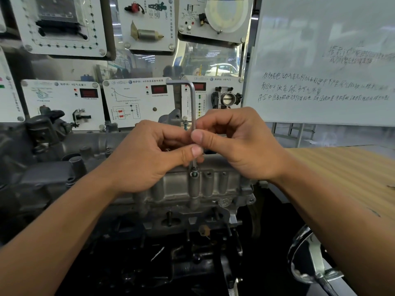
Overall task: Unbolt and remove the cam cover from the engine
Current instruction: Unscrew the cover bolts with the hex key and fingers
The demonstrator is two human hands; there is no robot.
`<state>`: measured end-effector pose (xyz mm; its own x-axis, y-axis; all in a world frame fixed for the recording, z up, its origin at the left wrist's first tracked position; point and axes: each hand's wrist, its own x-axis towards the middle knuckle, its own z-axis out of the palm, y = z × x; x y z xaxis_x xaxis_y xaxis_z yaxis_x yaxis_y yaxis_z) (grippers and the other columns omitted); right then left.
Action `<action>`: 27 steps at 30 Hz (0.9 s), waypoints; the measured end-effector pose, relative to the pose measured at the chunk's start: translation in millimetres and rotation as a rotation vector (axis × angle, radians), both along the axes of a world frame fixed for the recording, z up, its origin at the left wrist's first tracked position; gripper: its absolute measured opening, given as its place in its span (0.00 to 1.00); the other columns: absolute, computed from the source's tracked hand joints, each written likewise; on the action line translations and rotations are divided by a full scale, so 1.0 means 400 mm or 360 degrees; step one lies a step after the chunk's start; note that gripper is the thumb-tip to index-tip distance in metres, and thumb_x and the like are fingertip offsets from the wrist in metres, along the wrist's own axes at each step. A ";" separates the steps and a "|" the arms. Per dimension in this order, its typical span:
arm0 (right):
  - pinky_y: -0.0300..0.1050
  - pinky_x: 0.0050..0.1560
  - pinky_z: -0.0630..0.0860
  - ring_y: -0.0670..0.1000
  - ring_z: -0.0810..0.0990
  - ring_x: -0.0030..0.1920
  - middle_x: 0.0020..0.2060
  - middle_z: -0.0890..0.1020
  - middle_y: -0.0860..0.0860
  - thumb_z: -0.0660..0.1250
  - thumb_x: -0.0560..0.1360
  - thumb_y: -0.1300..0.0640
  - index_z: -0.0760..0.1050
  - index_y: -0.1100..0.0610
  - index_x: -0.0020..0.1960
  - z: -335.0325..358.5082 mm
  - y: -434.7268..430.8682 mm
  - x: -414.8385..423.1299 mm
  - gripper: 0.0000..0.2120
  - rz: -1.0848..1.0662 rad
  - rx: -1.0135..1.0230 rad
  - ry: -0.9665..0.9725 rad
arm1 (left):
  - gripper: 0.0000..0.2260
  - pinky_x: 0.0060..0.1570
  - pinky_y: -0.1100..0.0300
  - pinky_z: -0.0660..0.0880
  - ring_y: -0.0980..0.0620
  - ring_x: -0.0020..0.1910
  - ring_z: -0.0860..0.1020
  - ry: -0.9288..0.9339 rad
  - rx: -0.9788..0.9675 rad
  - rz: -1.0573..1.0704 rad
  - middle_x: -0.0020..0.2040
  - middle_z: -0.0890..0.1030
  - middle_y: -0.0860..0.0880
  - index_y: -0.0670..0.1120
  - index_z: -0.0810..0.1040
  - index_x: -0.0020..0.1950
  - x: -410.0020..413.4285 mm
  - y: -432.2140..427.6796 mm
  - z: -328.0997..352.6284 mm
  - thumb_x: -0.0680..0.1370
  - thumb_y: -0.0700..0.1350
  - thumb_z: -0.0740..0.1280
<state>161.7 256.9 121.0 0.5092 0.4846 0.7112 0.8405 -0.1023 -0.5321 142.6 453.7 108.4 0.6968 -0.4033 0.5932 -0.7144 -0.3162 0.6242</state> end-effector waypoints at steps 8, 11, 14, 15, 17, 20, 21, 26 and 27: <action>0.60 0.41 0.82 0.63 0.83 0.36 0.37 0.83 0.63 0.72 0.75 0.63 0.82 0.60 0.47 -0.002 0.004 0.002 0.01 0.0031 0.0120 -0.0019 | 0.07 0.47 0.66 0.80 0.52 0.40 0.85 -0.0014 0.0001 -0.0044 0.42 0.87 0.52 0.53 0.86 0.49 -0.003 -0.004 0.001 0.74 0.49 0.70; 0.49 0.35 0.78 0.59 0.80 0.32 0.35 0.83 0.62 0.74 0.73 0.63 0.83 0.61 0.45 -0.005 0.007 0.002 0.02 -0.0048 0.0192 -0.0058 | 0.08 0.45 0.68 0.79 0.57 0.41 0.85 -0.0057 -0.0019 0.0005 0.41 0.87 0.54 0.50 0.85 0.50 -0.001 -0.009 0.001 0.72 0.49 0.71; 0.53 0.33 0.76 0.65 0.79 0.34 0.35 0.82 0.63 0.75 0.72 0.62 0.83 0.62 0.44 -0.006 0.005 0.003 0.03 -0.0071 0.0195 -0.0071 | 0.09 0.46 0.63 0.81 0.54 0.41 0.86 -0.0086 -0.0045 0.0056 0.40 0.87 0.53 0.48 0.85 0.47 0.001 -0.010 -0.003 0.71 0.50 0.73; 0.56 0.33 0.76 0.65 0.79 0.35 0.35 0.83 0.63 0.75 0.72 0.62 0.83 0.62 0.44 -0.007 0.004 0.004 0.03 -0.0085 0.0192 -0.0076 | 0.09 0.46 0.61 0.82 0.54 0.40 0.85 -0.0096 -0.0052 0.0071 0.40 0.87 0.52 0.47 0.85 0.46 0.002 -0.010 -0.005 0.70 0.51 0.73; 0.58 0.36 0.77 0.66 0.79 0.36 0.36 0.83 0.62 0.75 0.73 0.62 0.83 0.61 0.44 -0.006 0.004 0.004 0.03 -0.0115 0.0176 -0.0081 | 0.10 0.46 0.59 0.82 0.52 0.40 0.85 -0.0096 -0.0068 0.0084 0.39 0.86 0.50 0.46 0.84 0.45 0.004 -0.010 -0.007 0.70 0.52 0.73; 0.57 0.39 0.79 0.63 0.81 0.38 0.37 0.83 0.61 0.74 0.74 0.62 0.82 0.59 0.45 -0.006 0.003 0.002 0.01 -0.0089 0.0132 -0.0062 | 0.09 0.46 0.60 0.82 0.53 0.40 0.85 -0.0070 -0.0029 0.0048 0.40 0.86 0.51 0.47 0.85 0.46 0.004 -0.009 -0.006 0.72 0.51 0.72; 0.54 0.39 0.80 0.60 0.82 0.37 0.37 0.83 0.59 0.73 0.75 0.63 0.81 0.58 0.45 -0.005 0.003 0.001 0.02 -0.0064 0.0121 -0.0049 | 0.08 0.46 0.63 0.81 0.54 0.40 0.85 -0.0052 -0.0008 0.0007 0.40 0.86 0.51 0.47 0.85 0.48 0.002 -0.009 -0.004 0.73 0.50 0.71; 0.44 0.40 0.80 0.58 0.81 0.33 0.36 0.82 0.62 0.67 0.78 0.67 0.80 0.60 0.46 -0.003 0.005 0.000 0.05 0.0127 0.0077 -0.0003 | 0.08 0.50 0.65 0.79 0.49 0.44 0.84 0.0004 0.0052 -0.0111 0.42 0.86 0.54 0.53 0.86 0.50 -0.004 0.003 0.003 0.78 0.48 0.67; 0.46 0.40 0.80 0.57 0.81 0.32 0.35 0.82 0.60 0.66 0.78 0.67 0.80 0.60 0.47 -0.003 0.005 0.000 0.05 0.0161 0.0090 0.0024 | 0.08 0.51 0.64 0.80 0.48 0.45 0.85 0.0012 0.0044 -0.0119 0.43 0.87 0.53 0.54 0.87 0.48 -0.004 0.003 0.003 0.77 0.47 0.67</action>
